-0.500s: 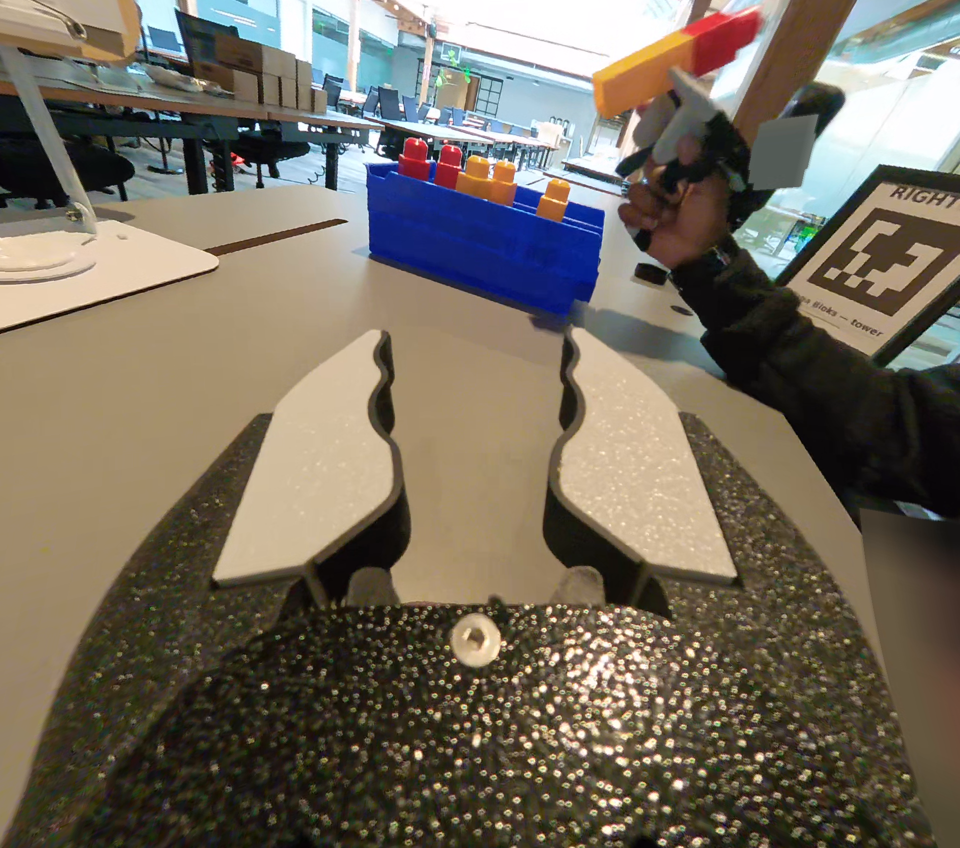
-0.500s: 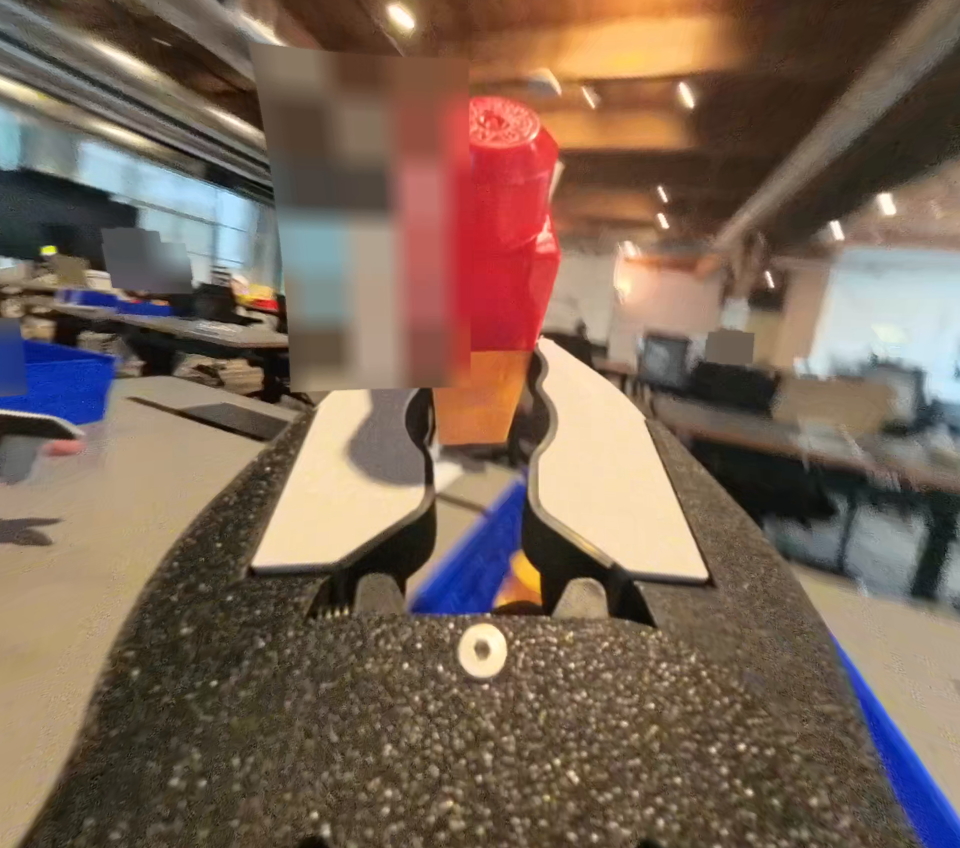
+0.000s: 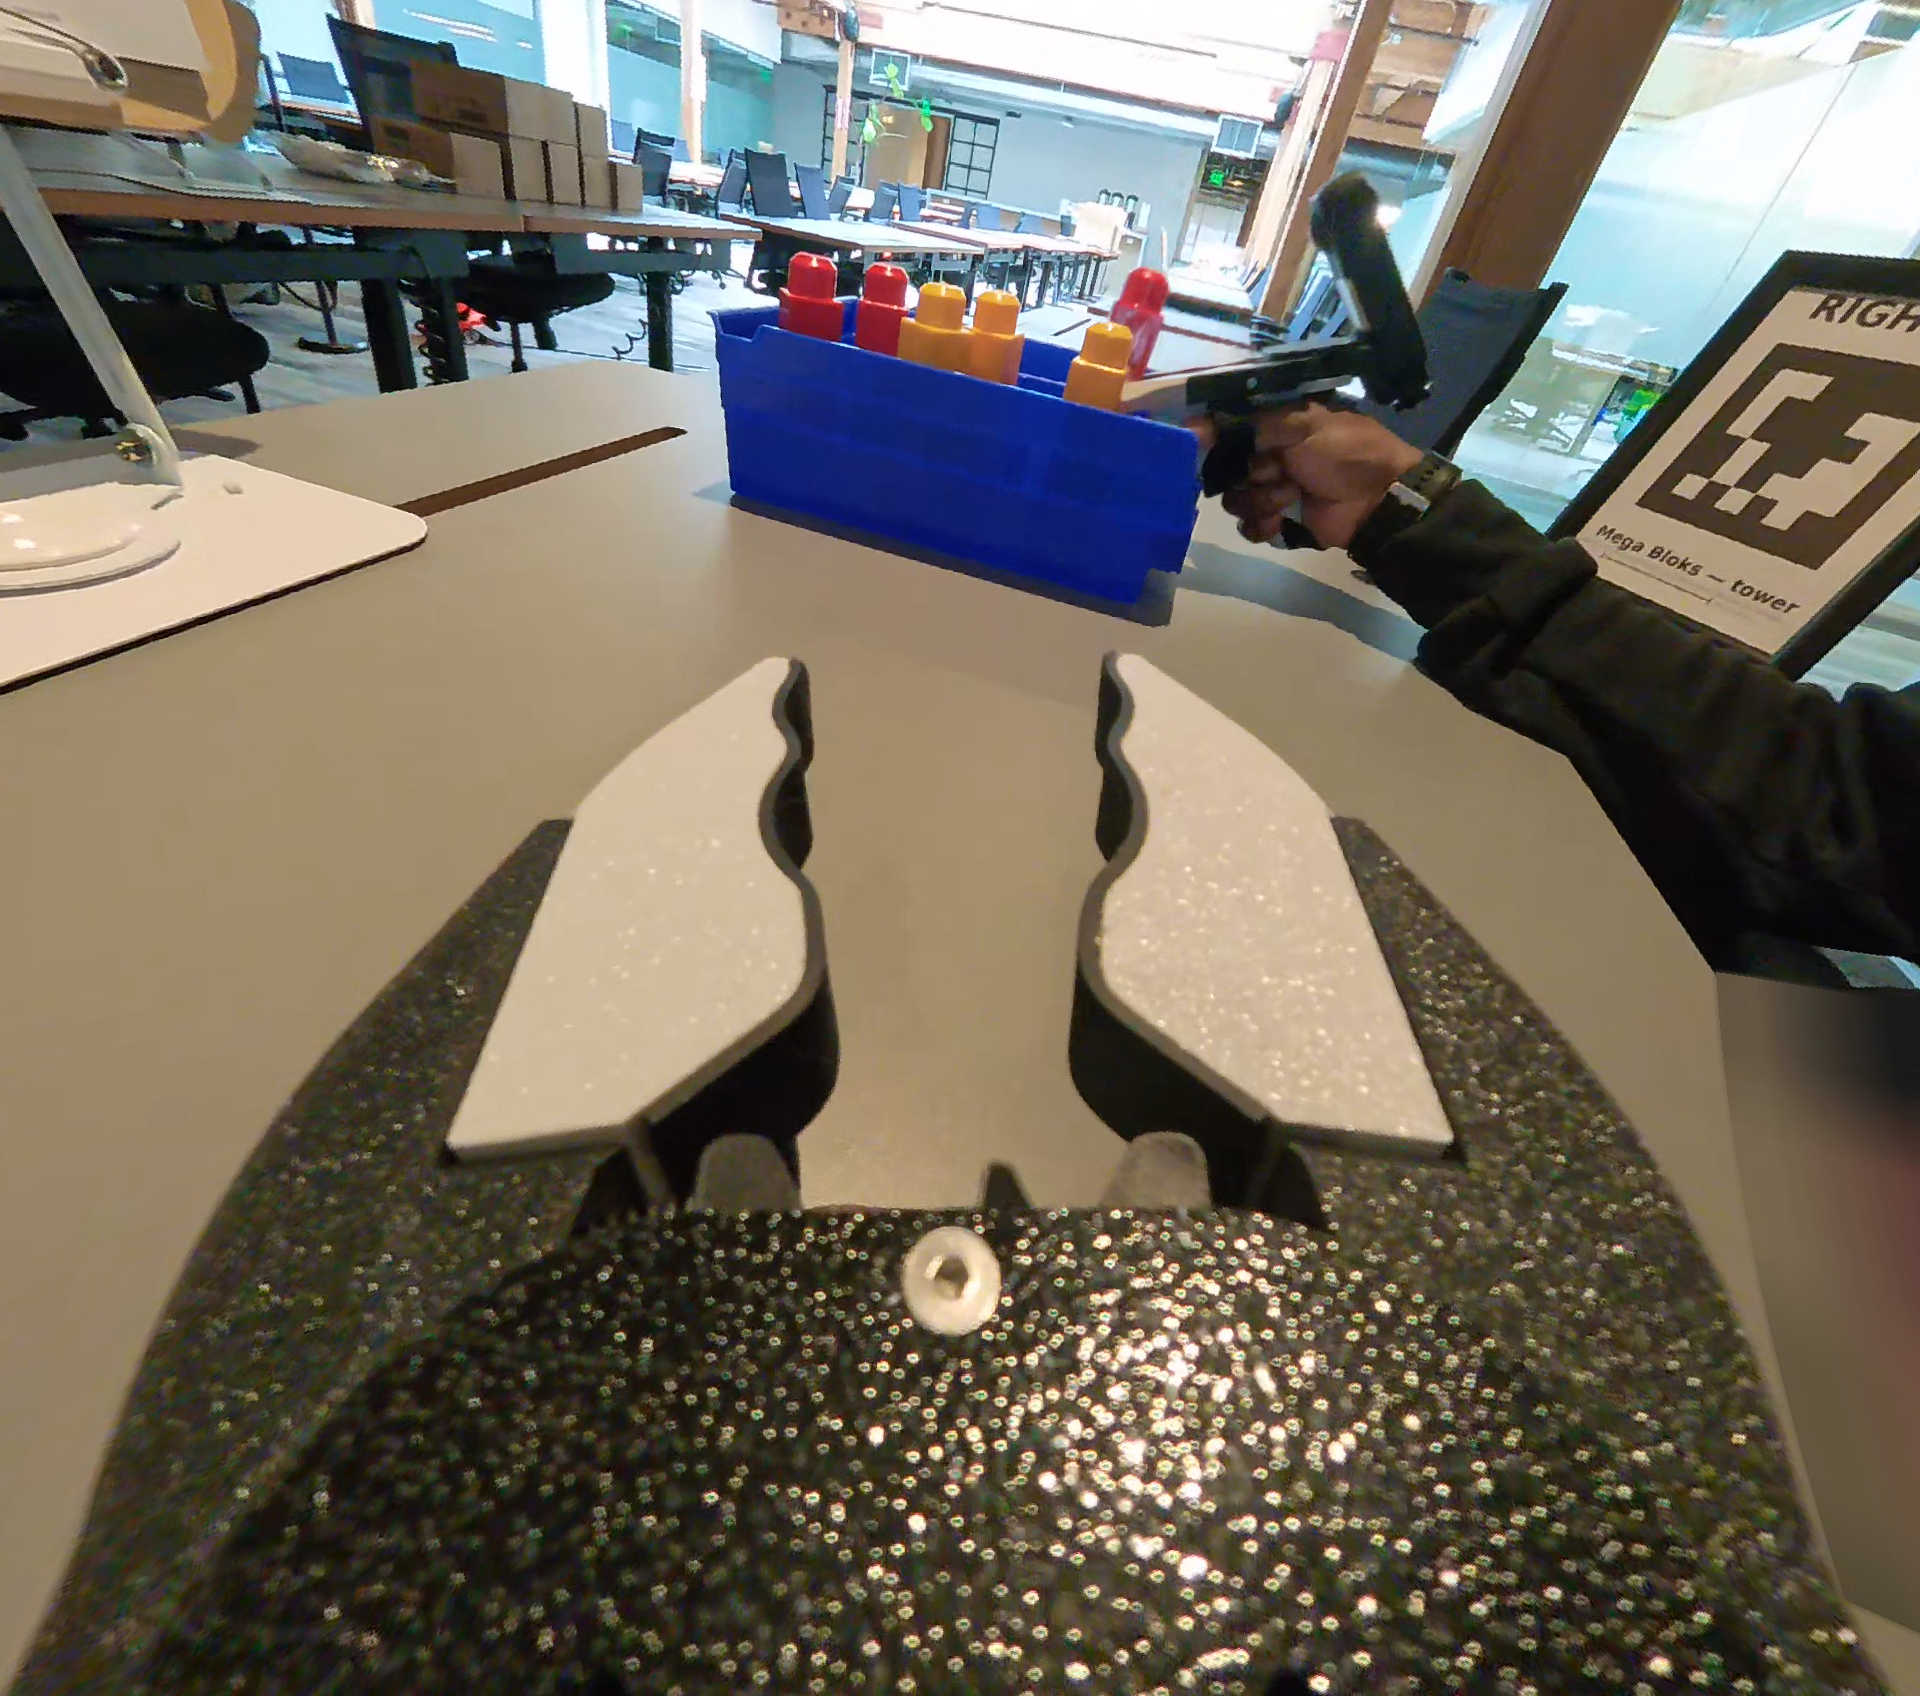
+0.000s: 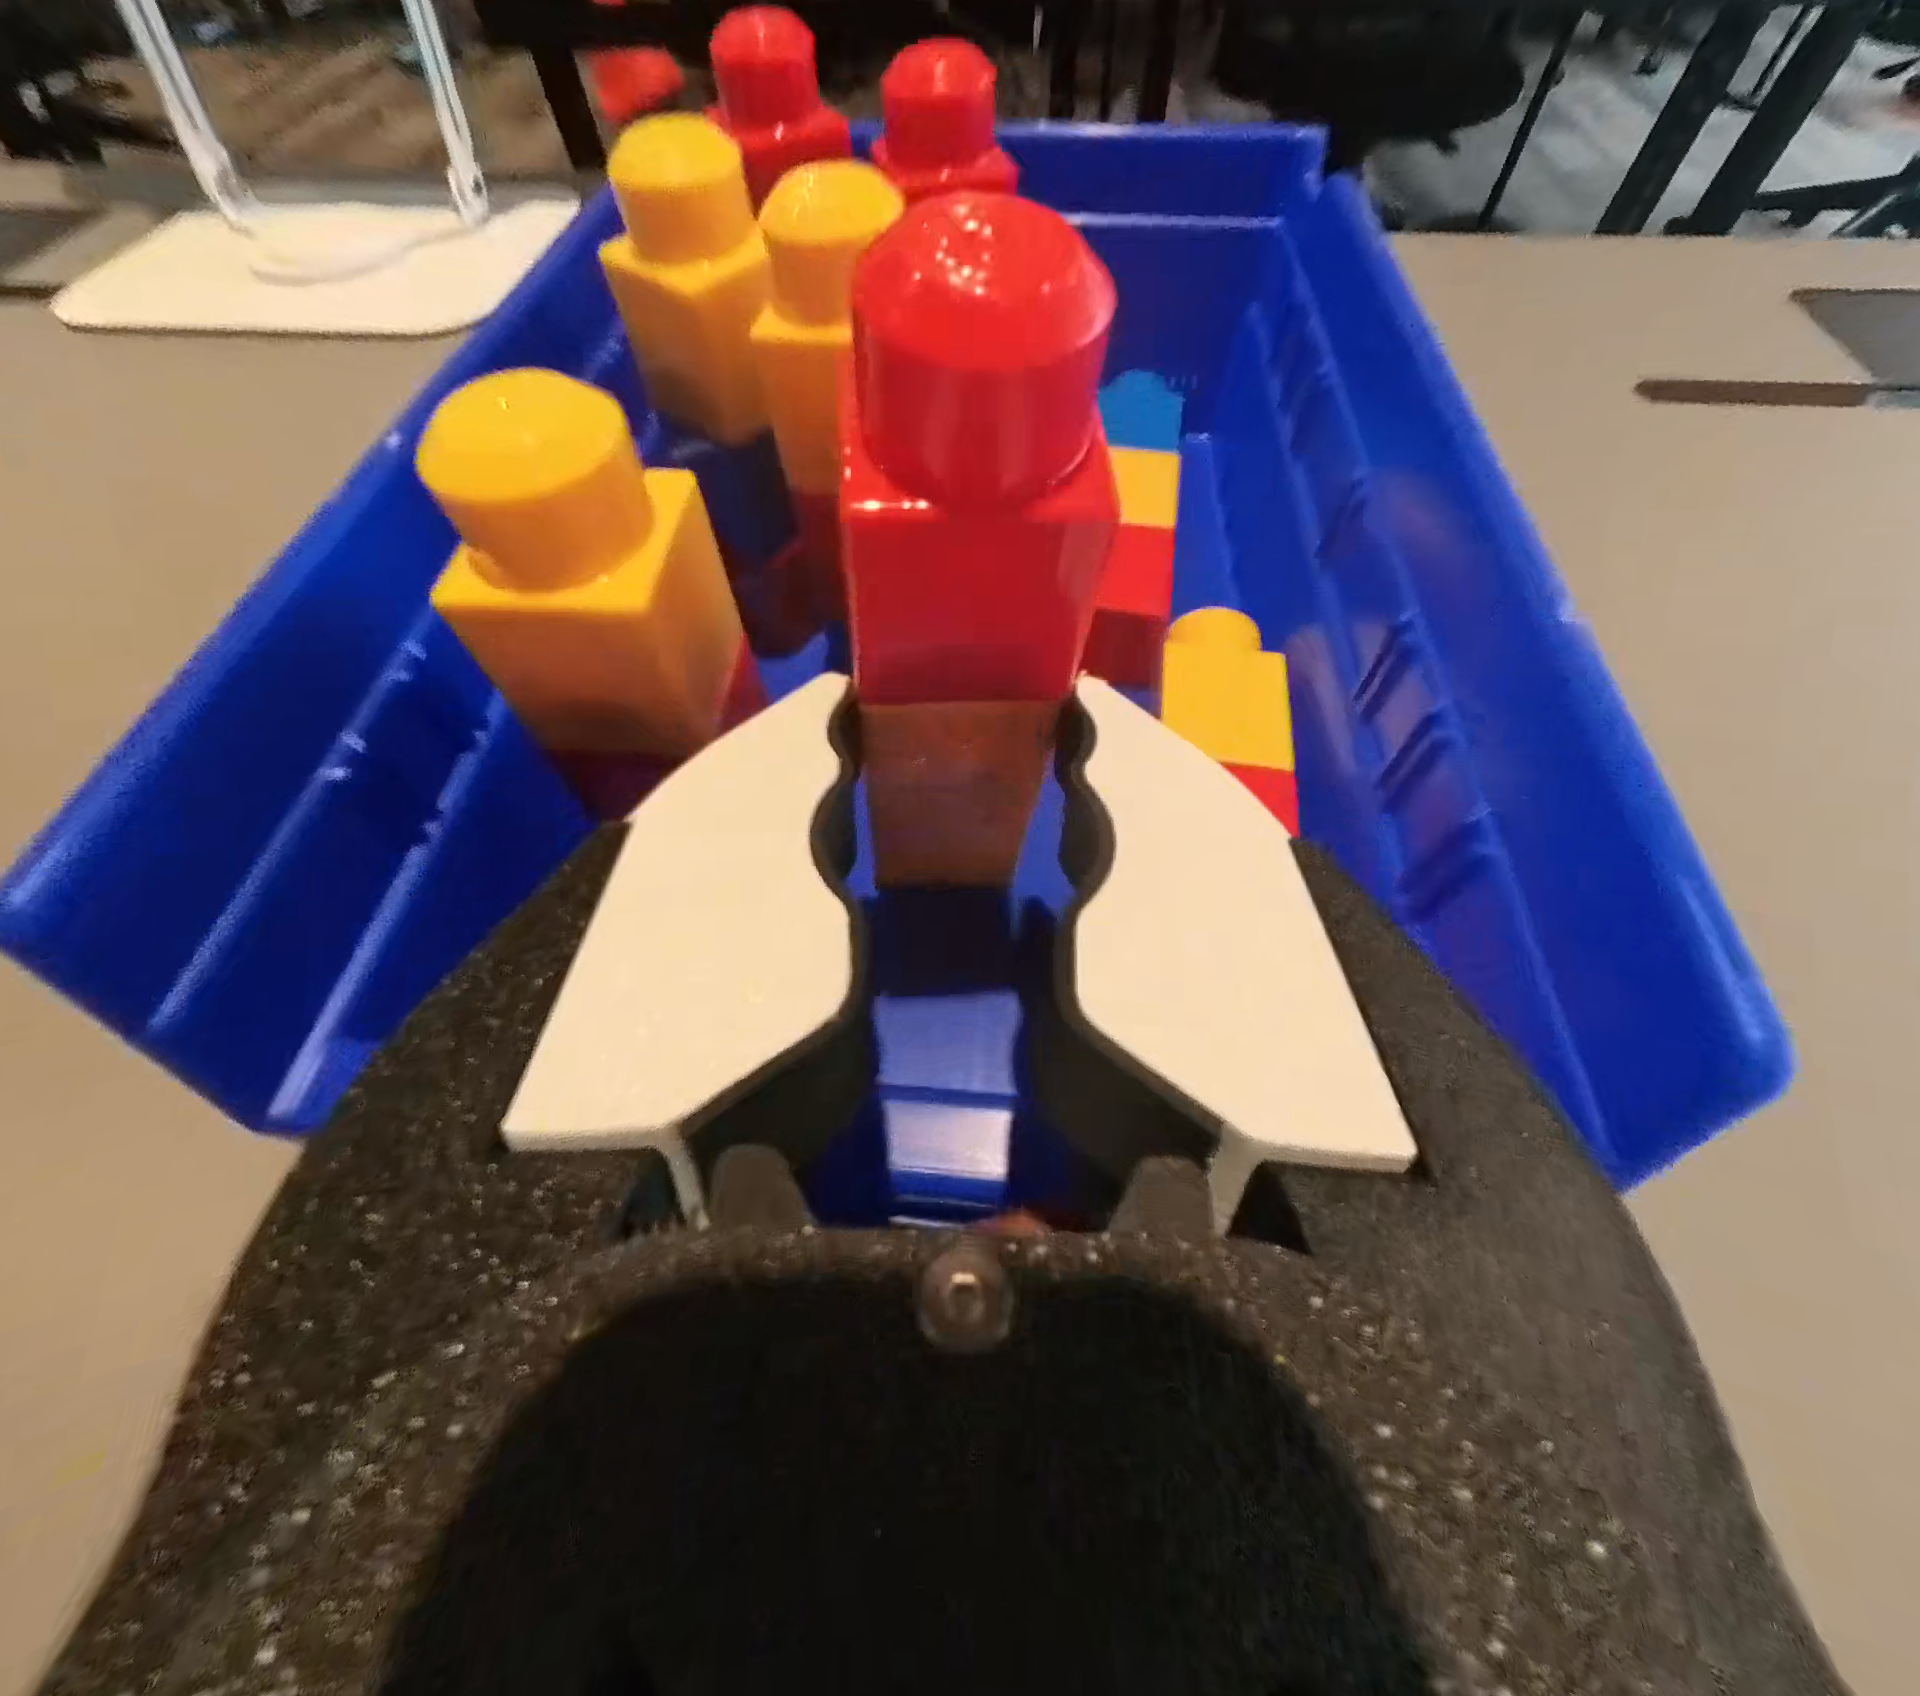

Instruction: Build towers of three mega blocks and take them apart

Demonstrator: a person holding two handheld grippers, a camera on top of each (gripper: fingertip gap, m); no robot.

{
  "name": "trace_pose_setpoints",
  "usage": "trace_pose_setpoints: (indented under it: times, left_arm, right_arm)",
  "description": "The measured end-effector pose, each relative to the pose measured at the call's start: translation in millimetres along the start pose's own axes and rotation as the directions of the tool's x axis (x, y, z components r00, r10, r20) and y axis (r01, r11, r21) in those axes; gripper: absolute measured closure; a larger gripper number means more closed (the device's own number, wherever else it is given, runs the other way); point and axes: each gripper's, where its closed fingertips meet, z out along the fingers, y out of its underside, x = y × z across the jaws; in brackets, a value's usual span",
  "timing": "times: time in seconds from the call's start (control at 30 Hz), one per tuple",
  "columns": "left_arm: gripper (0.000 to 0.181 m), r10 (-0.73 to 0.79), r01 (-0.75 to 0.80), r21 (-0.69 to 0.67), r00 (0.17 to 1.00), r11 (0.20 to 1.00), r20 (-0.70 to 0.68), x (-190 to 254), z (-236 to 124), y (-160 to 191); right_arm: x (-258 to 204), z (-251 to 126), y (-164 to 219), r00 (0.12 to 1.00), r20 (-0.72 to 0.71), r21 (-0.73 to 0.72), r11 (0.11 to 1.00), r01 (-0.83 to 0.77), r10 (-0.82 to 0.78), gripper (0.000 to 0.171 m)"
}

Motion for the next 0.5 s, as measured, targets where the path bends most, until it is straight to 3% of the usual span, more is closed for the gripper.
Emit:
trace_pose_setpoints:
  times: [0.17,0.5]
  left_arm:
    - [0.129,0.019,-0.019,-0.018,1.0,1.0,-0.006,2.6,1.8,2.3]
    - [0.129,0.052,-0.052,-0.046,0.999,0.998,-0.005,5.8,4.7,6.0]
  right_arm:
    - [-13.1,8.7,6.7,0.998,0.022,-0.044,0.998,0.055,-0.054,0.135]
    - [-10.3,8.7,9.2,1.0,0.005,-0.065,0.998,0.005,-0.004,0.136]
